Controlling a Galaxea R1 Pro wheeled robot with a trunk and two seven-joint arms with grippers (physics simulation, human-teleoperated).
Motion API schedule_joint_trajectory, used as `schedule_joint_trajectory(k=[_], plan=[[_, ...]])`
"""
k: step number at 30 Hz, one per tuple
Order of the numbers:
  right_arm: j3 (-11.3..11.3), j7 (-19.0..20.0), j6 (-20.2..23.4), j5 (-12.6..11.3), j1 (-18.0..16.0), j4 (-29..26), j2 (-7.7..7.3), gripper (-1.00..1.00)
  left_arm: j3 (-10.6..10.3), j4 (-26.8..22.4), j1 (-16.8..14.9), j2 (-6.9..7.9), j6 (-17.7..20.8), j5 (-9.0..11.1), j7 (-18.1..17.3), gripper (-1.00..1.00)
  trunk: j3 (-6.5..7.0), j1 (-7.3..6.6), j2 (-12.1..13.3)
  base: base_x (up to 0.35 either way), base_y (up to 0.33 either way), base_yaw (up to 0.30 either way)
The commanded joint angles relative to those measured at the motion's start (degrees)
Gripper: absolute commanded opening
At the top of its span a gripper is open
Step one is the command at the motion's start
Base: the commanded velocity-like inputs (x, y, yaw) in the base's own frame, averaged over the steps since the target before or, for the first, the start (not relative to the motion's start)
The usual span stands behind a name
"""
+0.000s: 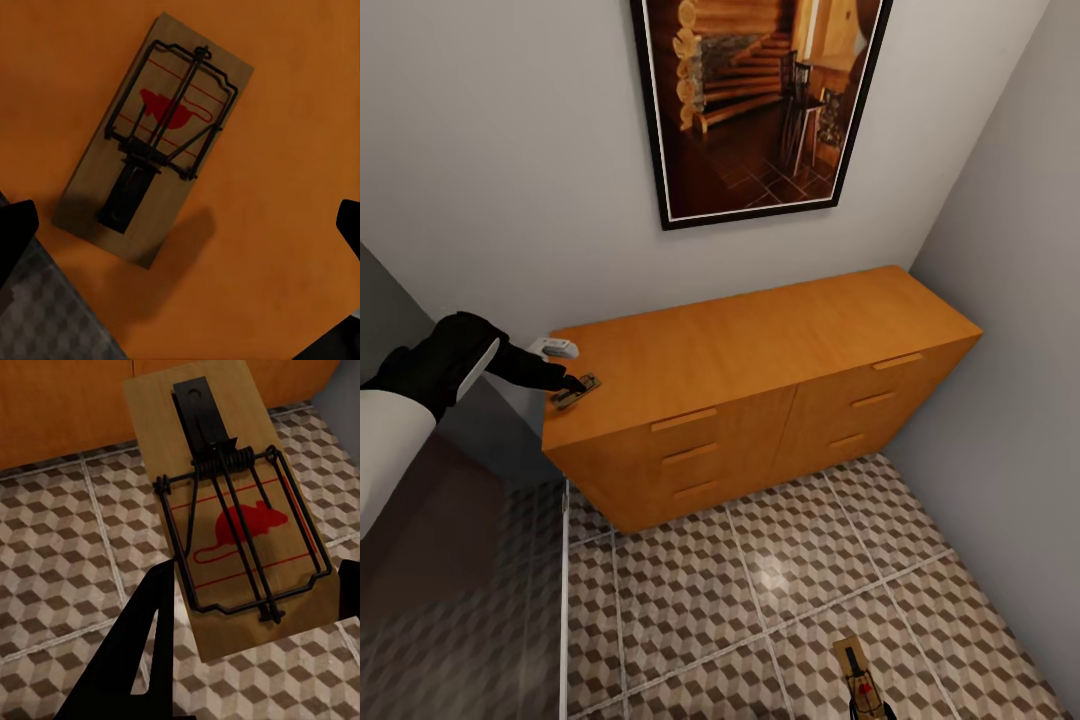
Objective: Take the four mousetraps from the cabinet in the bathroom and place them on the bathroom floor. Make sure all four end up on the same floor surface, and ensure that at least two of them are either under or directly next to the same bathroom sink.
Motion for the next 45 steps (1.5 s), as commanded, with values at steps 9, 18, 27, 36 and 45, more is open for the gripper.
schedule_joint_trajectory(k=[9,18,27,36,45], plan=[[0.33,-0.56,-0.10,0.24,-0.05,0.06,0.01,-1.00,-0.34,-0.06,-0.05,0.09,0.31,0.38,0.07,1.00,-0.09,0.03,-0.10,0.000,0.000,0.000],[0.33,-0.56,-0.10,0.17,-0.05,0.06,0.01,-1.00,-0.34,-0.06,-0.05,0.09,0.29,0.38,0.07,1.00,-0.09,0.03,-0.10,0.000,0.000,0.000],[0.33,-0.56,-0.10,0.17,-0.05,0.06,0.01,-1.00,-0.34,0.02,-0.05,0.09,0.24,0.38,0.07,1.00,-0.09,0.03,-0.10,0.000,0.000,0.000],[0.33,-0.56,-0.10,0.17,-0.05,0.06,0.01,-1.00,-0.34,-0.01,-0.05,0.09,0.24,0.38,0.07,1.00,-0.09,0.03,-0.10,0.000,0.000,0.000],[0.33,-0.56,-0.10,0.17,-0.05,0.07,0.01,-1.00,-0.34,0.02,0.03,0.09,-0.10,0.38,0.07,1.00,-0.09,0.03,-0.10,0.033,0.000,0.000]])
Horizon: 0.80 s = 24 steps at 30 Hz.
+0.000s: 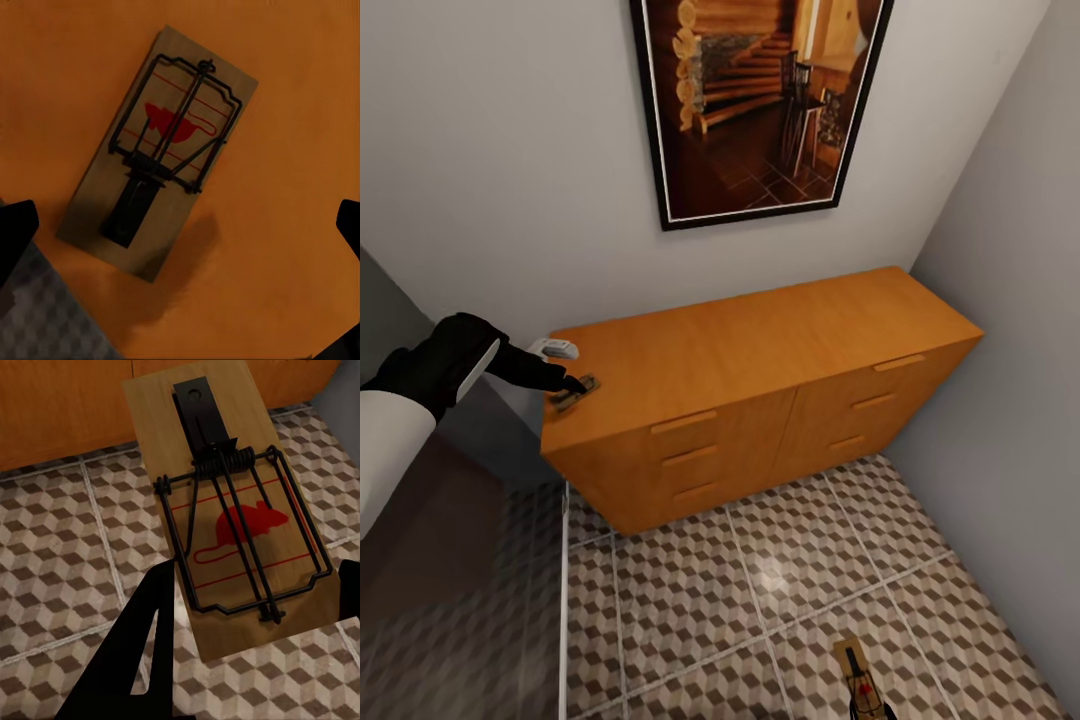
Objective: Take the four mousetraps from the cabinet in the bathroom and place them on the bathroom floor. Make sure all four end up on the same floor surface, and ensure that at least two of them are either under or directly next to the same bathroom sink.
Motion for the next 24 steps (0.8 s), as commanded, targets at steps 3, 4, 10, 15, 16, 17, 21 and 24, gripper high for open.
schedule_joint_trajectory(k=[3,4,10,15,16,17,21,24], plan=[[0.33,-0.56,-0.10,0.26,-0.05,0.07,0.05,-1.00,-0.34,0.00,-0.06,0.09,0.08,0.38,0.07,1.00,-0.09,0.04,-0.10,0.045,0.000,0.000],[0.33,-0.56,-0.10,0.26,-0.05,0.07,0.07,-1.00,-0.34,0.10,-0.06,0.09,0.05,0.38,0.07,1.00,-0.09,0.04,-0.10,0.014,0.000,0.000],[0.33,-0.56,-0.10,0.27,-0.05,0.10,0.09,-1.00,-0.34,0.23,-0.05,0.09,-0.04,0.38,0.07,1.00,-0.09,0.04,-0.10,0.005,0.000,0.000],[0.33,-0.56,-0.10,0.27,-0.05,0.09,0.10,-1.00,-0.34,0.31,-0.05,0.09,-0.07,0.38,0.07,1.00,-0.09,0.04,-0.10,0.000,0.000,0.000],[0.33,-0.56,-0.10,0.26,-0.05,0.08,0.10,-1.00,-0.34,0.33,-0.05,0.09,-0.07,0.38,0.07,1.00,-0.09,0.04,-0.10,0.005,0.000,0.000],[0.33,-0.56,-0.10,0.26,-0.05,0.07,0.10,-1.00,-0.34,0.34,-0.05,0.09,-0.07,0.38,0.07,1.00,-0.09,0.04,-0.10,0.014,0.000,0.000],[0.33,-0.56,-0.10,0.26,-0.05,0.07,0.10,-1.00,-0.34,0.37,-0.05,0.09,-0.07,0.38,0.07,1.00,-0.09,0.04,-0.10,0.080,0.000,0.000],[0.33,-0.56,-0.10,0.26,-0.05,0.11,0.10,-1.00,-0.34,0.37,-0.04,0.09,-0.08,0.38,0.07,1.00,-0.09,0.04,-0.10,0.054,0.000,0.000]])
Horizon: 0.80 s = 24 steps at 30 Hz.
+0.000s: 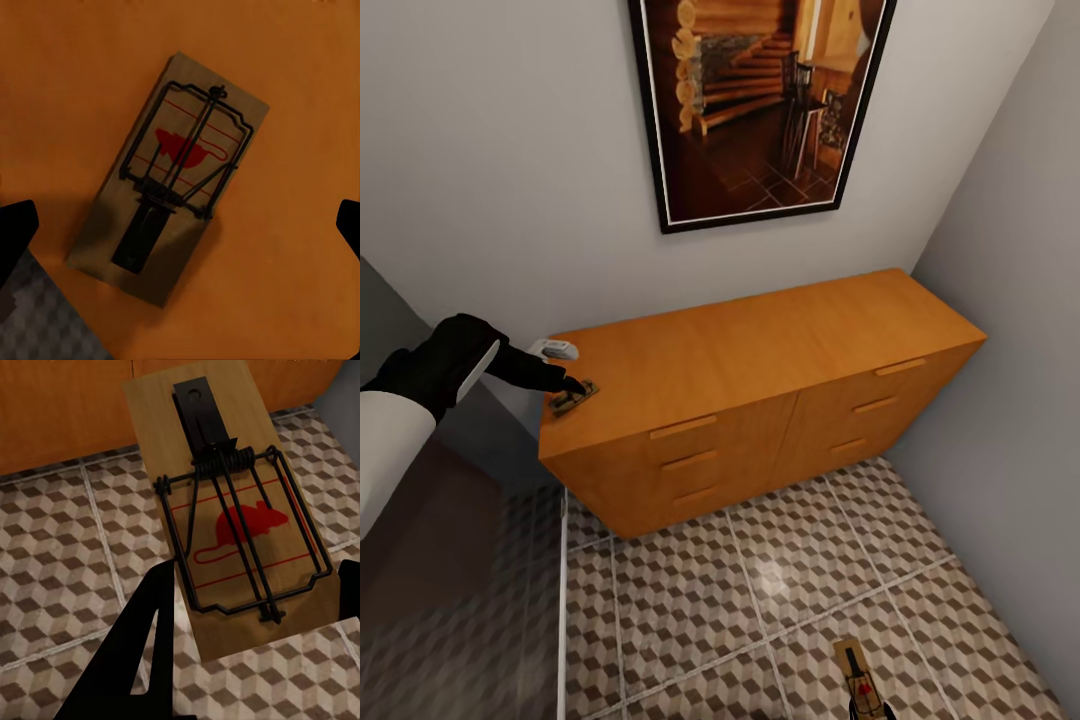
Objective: Take the four mousetraps from the cabinet in the bathroom and place them on the bathroom floor. Make sure all four end up on the same floor surface, and ensure that at least two of them are either under or directly next to the same bathroom sink.
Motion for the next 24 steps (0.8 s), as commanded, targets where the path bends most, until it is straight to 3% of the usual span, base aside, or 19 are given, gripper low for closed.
schedule_joint_trajectory(k=[1,24], plan=[[0.33,-0.56,-0.10,0.26,-0.05,0.04,0.01,-1.00,-0.35,-0.07,-0.07,0.09,0.30,0.38,0.06,1.00,-0.09,0.03,-0.10,0.026,0.000,0.000],[0.33,-0.56,-0.10,0.26,-0.05,0.07,0.00,-1.00,-0.35,-0.13,0.88,0.01,0.21,0.38,0.06,1.00,-0.09,0.03,-0.10,0.002,0.000,0.000]])
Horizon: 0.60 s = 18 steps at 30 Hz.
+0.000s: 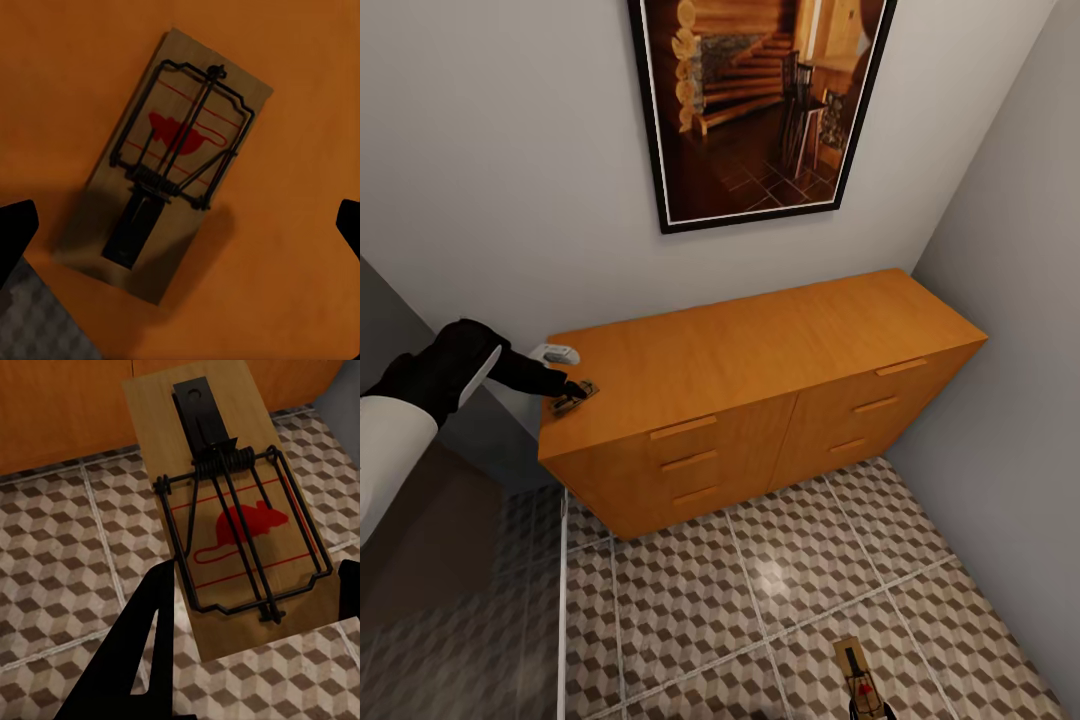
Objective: Take the four mousetraps from the cabinet in the bathroom and place them on the bathroom floor. Make sure all four end up on the same floor surface, and ensure that at least two of them are either under or directly next to the same bathroom sink.
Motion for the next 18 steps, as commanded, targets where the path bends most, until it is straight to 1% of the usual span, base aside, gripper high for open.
schedule_joint_trajectory(k=[1,6,18], plan=[[0.33,-0.56,-0.10,0.26,-0.05,0.04,0.01,-1.00,-0.35,-0.04,-0.02,0.09,0.30,0.38,0.06,1.00,-0.11,0.03,-0.10,0.000,0.000,0.000],[0.33,-0.56,-0.10,0.26,-0.05,0.05,0.01,-1.00,-0.35,-0.08,0.19,0.09,0.30,0.38,0.06,1.00,-0.37,0.03,-0.10,0.000,0.000,0.000],[0.33,-0.56,-0.10,0.26,-0.05,0.03,0.01,-1.00,-0.35,-0.08,0.20,0.09,0.30,0.38,0.06,1.00,-0.43,0.03,-0.10,0.000,0.000,0.000]])
